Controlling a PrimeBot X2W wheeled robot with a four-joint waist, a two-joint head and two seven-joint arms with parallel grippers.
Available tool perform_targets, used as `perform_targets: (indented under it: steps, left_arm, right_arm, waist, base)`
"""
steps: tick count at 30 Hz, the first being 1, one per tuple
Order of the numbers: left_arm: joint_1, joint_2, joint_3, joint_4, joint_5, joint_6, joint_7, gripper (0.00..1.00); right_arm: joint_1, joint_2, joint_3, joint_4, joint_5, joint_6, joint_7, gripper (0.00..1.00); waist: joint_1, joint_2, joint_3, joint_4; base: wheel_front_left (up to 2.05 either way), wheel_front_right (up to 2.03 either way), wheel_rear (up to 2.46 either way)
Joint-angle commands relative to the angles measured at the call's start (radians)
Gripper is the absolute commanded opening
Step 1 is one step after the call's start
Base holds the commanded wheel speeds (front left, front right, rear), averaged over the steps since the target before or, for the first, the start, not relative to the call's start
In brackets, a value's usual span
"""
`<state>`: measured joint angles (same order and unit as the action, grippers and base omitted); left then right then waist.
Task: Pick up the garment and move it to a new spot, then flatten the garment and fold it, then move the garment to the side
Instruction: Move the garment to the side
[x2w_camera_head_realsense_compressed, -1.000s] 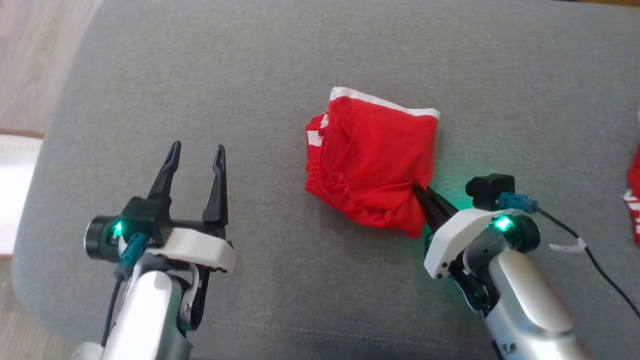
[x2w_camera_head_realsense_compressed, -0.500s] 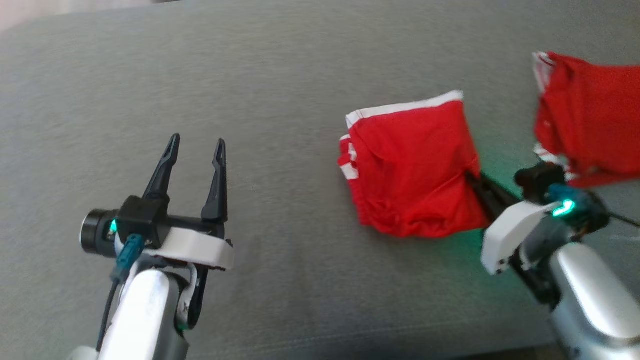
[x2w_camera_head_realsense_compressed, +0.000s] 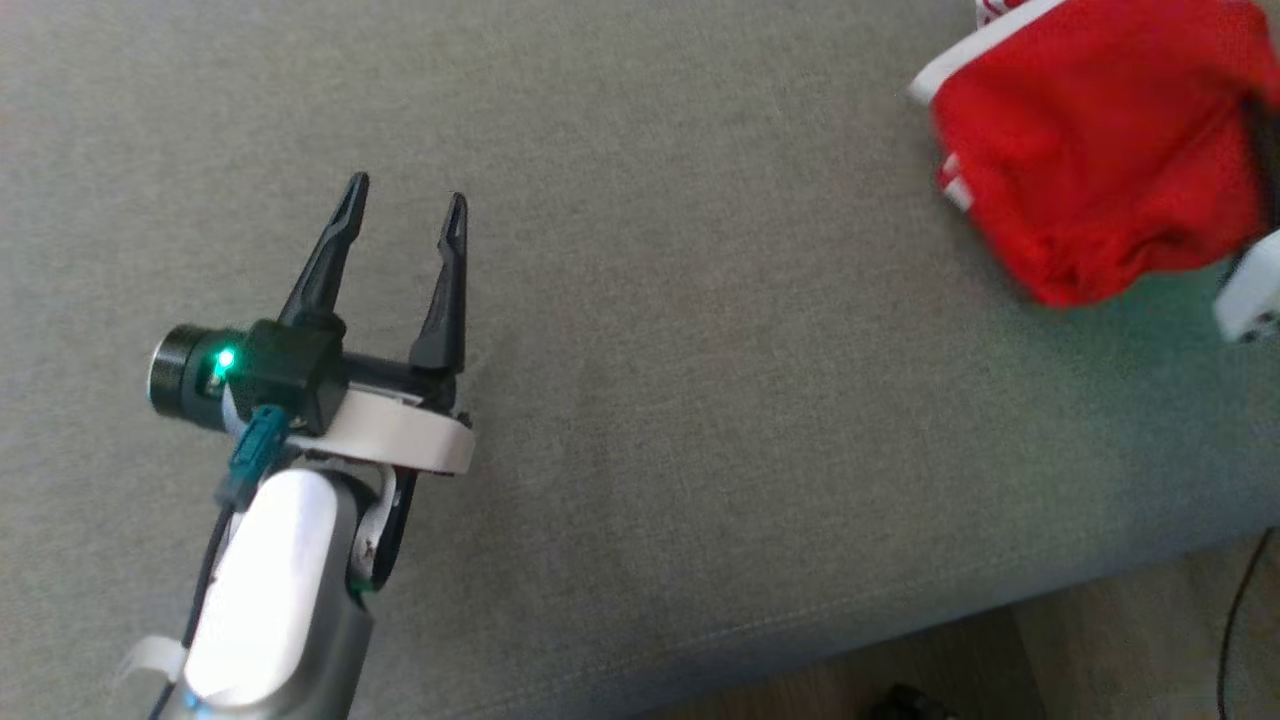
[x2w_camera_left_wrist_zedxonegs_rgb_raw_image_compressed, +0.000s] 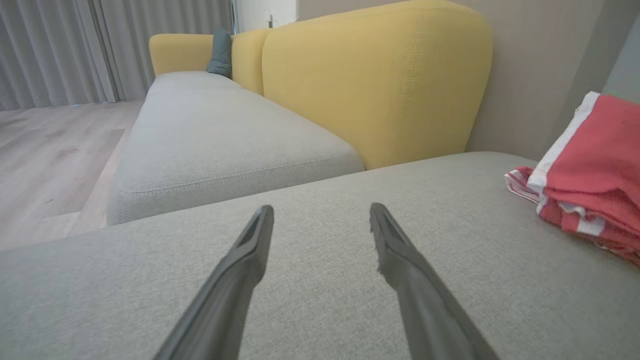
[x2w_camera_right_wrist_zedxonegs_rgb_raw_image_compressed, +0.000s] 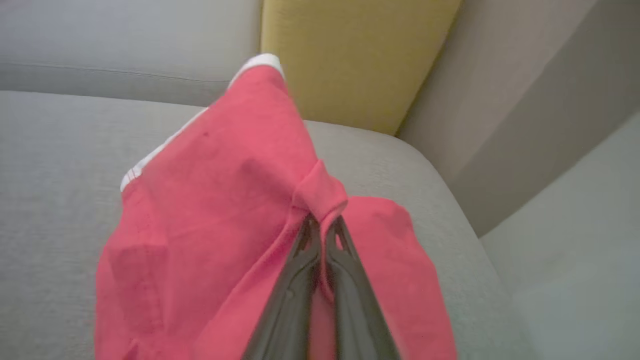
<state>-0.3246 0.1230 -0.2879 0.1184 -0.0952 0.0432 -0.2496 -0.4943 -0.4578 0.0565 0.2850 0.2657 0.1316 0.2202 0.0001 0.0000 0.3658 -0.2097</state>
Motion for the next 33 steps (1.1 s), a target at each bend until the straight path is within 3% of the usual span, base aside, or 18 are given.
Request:
perform_targets:
  steps: [1,10,22,23,25,26,33]
  left_arm:
    - [-0.042,0.020,0.020,-0.039,0.013,-0.005,-0.007,1.00]
    - [-0.096,0.032,-0.003,-0.047,0.024,-0.020,-0.001,1.00]
    - [-0.150,0.035,-0.040,-0.047,0.032,-0.039,0.007,1.00]
    - [-0.152,0.036,-0.042,-0.046,0.032,-0.040,0.007,1.00]
    - [-0.155,0.038,-0.045,-0.043,0.031,-0.042,0.006,1.00]
    - [-0.155,0.039,-0.046,-0.040,0.030,-0.042,0.005,1.00]
    - [-0.126,0.034,-0.048,-0.014,0.011,-0.038,-0.002,1.00]
  right_arm:
    - [-0.017,-0.031,-0.027,-0.014,0.007,-0.001,-0.011,0.00]
    - [-0.040,0.012,-0.199,0.077,-0.011,-0.001,-0.036,0.00]
    - [-0.124,0.093,-0.299,0.230,-0.040,-0.001,-0.098,0.00]
    - [-0.128,0.096,-0.302,0.242,-0.045,-0.001,-0.107,0.24]
    - [-0.132,0.105,-0.309,0.268,-0.053,-0.001,-0.124,0.96]
    - [-0.131,0.109,-0.313,0.279,-0.057,-0.001,-0.134,1.00]
    - [-0.062,0.138,-0.353,0.302,-0.075,-0.001,-0.220,1.00]
  waist:
    - [-0.0001,0.0000,0.034,-0.016]
    - [-0.0001,0.0000,0.116,-0.027]
    - [-0.0001,0.0000,0.191,-0.020]
    - [-0.0001,0.0000,0.193,-0.018]
    - [-0.0001,0.0000,0.194,-0.016]
    - [-0.0001,0.0000,0.191,-0.016]
    - [-0.0001,0.0000,0.123,-0.008]
  base:
    - [0.00,0.00,0.00]
    - [0.00,0.00,0.00]
    - [0.00,0.00,0.00]
    - [0.00,0.00,0.00]
    - [0.00,0.00,0.00]
    - [0.00,0.00,0.00]
    - [0.00,0.00,0.00]
